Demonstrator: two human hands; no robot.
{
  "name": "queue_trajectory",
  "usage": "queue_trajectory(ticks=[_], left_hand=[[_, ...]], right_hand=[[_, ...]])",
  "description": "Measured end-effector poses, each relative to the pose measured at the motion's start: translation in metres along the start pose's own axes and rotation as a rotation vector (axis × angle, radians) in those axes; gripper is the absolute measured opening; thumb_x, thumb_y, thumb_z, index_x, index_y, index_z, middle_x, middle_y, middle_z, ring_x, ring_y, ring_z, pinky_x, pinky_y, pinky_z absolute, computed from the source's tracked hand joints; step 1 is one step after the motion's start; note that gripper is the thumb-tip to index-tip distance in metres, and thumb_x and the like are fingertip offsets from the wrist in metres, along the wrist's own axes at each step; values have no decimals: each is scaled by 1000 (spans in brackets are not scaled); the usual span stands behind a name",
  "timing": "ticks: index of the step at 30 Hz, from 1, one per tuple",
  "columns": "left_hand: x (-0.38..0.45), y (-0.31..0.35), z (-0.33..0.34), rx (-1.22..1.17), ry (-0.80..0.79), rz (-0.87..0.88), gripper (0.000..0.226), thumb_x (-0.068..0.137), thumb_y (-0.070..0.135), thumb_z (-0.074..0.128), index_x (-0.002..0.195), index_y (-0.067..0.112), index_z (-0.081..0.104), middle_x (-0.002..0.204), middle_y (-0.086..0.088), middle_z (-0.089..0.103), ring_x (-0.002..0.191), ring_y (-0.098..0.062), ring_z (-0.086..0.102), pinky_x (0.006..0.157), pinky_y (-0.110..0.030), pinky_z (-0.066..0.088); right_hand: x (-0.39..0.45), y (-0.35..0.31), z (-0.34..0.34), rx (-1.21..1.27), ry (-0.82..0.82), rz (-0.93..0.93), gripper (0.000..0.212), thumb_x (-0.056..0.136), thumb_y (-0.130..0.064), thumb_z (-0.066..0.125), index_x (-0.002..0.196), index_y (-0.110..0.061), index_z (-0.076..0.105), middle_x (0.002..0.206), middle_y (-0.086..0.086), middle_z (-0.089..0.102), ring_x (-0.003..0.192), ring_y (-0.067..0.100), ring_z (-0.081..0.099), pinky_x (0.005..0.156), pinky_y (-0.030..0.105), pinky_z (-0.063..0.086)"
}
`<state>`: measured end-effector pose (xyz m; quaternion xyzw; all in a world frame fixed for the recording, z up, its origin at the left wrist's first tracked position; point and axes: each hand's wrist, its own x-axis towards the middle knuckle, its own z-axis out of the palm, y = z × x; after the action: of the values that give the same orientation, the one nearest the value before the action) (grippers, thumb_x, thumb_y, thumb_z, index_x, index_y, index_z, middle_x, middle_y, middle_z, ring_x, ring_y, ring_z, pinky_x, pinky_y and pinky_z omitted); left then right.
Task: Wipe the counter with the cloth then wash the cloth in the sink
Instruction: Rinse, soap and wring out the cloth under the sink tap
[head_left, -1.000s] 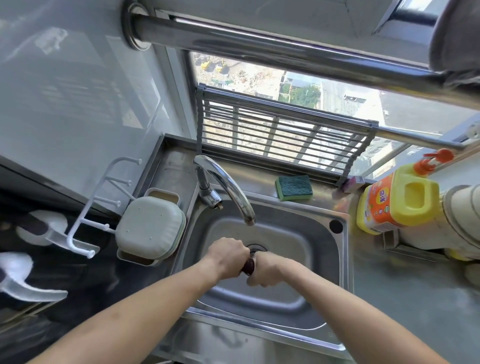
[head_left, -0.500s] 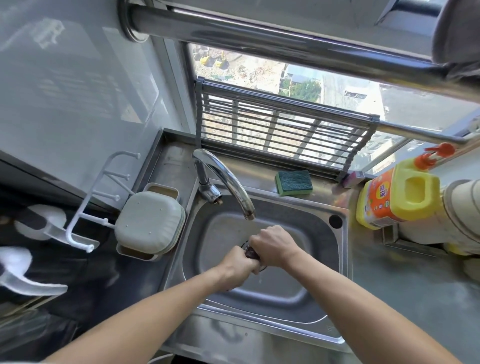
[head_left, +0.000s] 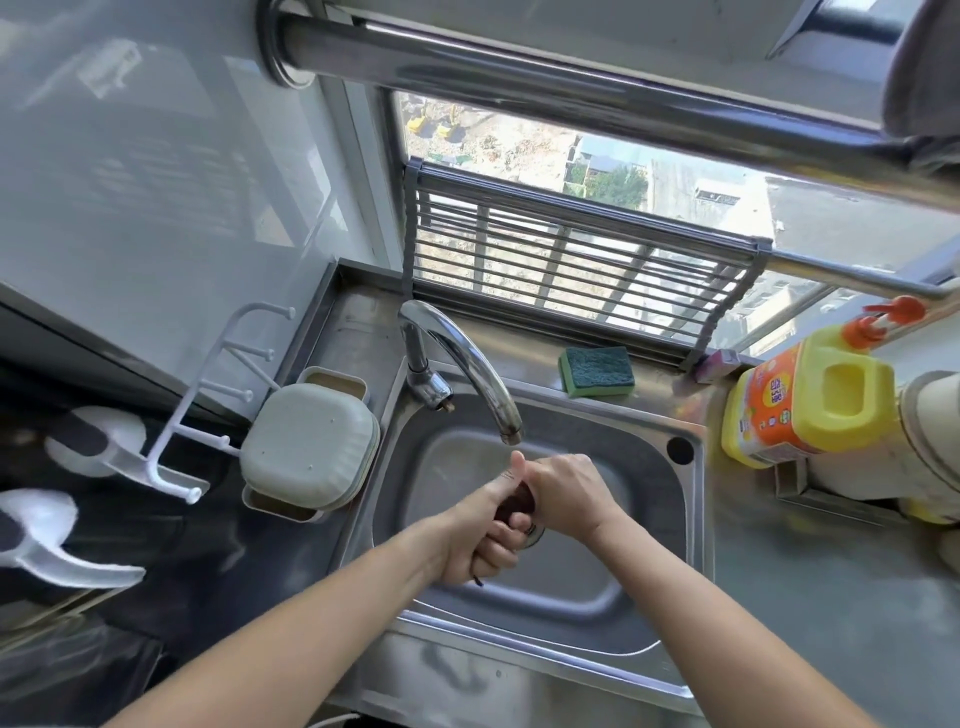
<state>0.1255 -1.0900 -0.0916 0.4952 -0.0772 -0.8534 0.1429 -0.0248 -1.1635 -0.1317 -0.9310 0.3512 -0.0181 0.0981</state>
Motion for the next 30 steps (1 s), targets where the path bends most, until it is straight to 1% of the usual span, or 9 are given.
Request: queue_trajectory(ticks=[3,6,9,11,18,21,23,27,30], left_hand=[[3,3,-12,305,175,104,56,84,78,50,70,24,53,49,11,31,40,-6,23,38,-20,10],[10,2,-24,931,409,421,36,86,53,64,72,20,63,53,6,55,50,-17,53,44,-25,32],[13,6,-45,1737,633,714,38,85,58,56,87,21,64,82,-2,72,76,-28,68,57,-32,41],[9,8,-56,2084,581,997,33,90,54,54,88,23,63,78,2,71,64,-22,68,47,-29,42],[1,22,-35,2160,582,1698,17,97,24,57,109,23,69,79,8,62,64,-15,55,43,-27,43],[-2,23,-40,2275,534,1647,18,94,11,55,100,25,66,77,6,58,67,-16,53,46,-28,42],[3,21,-50,2343,536,1452,13,92,10,56,89,21,59,75,3,58,62,-18,55,42,-29,43],[7,16,-51,2249,662,991,26,94,26,50,72,20,61,64,0,64,51,-23,64,42,-26,44],[4,13,-28,2161,622,555,23,92,20,50,91,11,71,89,-10,74,79,-34,72,58,-34,46]], right_hand=[[2,-5,-3,73,-334,120,21,83,-42,61,92,-23,63,94,2,74,90,32,66,64,35,38],[-8,-3,-3,304,-466,193,36,77,-54,71,89,-27,50,97,-1,69,91,29,62,68,36,41],[-20,8,-14,829,-510,328,35,82,-52,77,94,-22,64,92,2,69,86,16,64,75,32,48],[-24,19,-31,1279,-582,493,41,88,-49,74,105,-11,73,97,10,72,91,18,65,84,38,52],[-34,5,-17,1912,-1200,474,56,94,-36,64,140,-9,48,117,14,64,102,23,67,91,49,57],[-25,-13,-17,1661,-1329,428,32,96,-25,49,121,-15,66,94,2,73,71,7,70,53,15,53],[-18,-23,-19,1519,-1317,520,19,96,-32,58,90,-16,67,65,-4,60,44,4,50,39,13,35],[-2,-37,-16,1001,-1017,544,38,84,-40,75,65,-19,50,53,3,54,43,13,43,45,22,35],[5,-38,-8,489,-880,461,21,78,-37,71,80,-17,65,77,9,73,61,22,63,56,28,49]])
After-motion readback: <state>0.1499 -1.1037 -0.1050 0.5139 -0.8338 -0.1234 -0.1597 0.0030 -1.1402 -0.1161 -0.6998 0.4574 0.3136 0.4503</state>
